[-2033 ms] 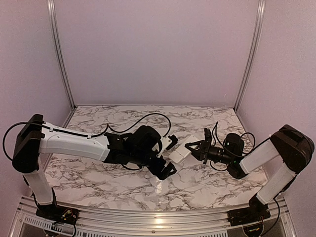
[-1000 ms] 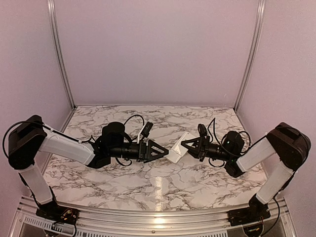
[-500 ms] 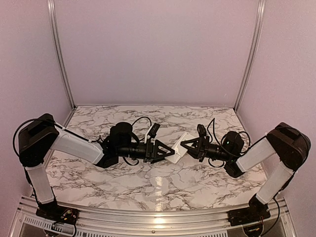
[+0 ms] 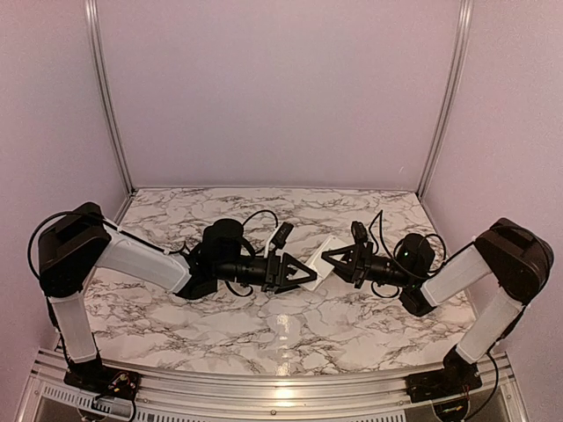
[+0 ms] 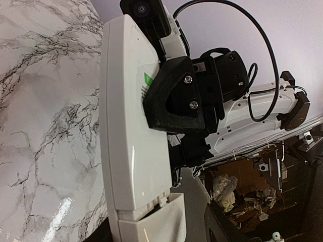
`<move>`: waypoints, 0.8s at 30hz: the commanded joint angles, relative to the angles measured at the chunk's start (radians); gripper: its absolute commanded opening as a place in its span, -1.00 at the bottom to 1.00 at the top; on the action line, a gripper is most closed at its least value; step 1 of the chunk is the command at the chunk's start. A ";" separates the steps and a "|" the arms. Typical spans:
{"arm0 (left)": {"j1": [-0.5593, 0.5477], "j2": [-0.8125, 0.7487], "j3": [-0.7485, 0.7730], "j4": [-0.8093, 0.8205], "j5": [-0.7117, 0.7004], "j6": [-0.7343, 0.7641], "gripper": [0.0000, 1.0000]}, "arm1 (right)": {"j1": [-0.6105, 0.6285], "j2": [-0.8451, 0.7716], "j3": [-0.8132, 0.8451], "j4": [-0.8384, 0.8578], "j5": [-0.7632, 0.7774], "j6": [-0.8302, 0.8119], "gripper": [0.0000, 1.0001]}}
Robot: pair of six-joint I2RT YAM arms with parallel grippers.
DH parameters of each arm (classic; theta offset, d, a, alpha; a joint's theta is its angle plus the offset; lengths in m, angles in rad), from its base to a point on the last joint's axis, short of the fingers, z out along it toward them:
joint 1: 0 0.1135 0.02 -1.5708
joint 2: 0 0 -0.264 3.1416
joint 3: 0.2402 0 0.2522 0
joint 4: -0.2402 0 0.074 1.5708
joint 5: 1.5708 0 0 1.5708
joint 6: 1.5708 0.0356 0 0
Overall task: Load the batteries into the remote control
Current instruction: Press the battery cover on the remote control.
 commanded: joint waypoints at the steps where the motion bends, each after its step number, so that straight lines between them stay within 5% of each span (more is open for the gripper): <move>1: -0.003 0.024 0.038 -0.045 0.009 0.029 0.03 | 0.012 -0.001 0.033 0.134 0.010 0.006 -1.00; 24: -0.011 0.036 0.053 -0.169 -0.035 0.111 -0.43 | 0.013 0.000 0.032 0.140 0.016 0.024 -1.00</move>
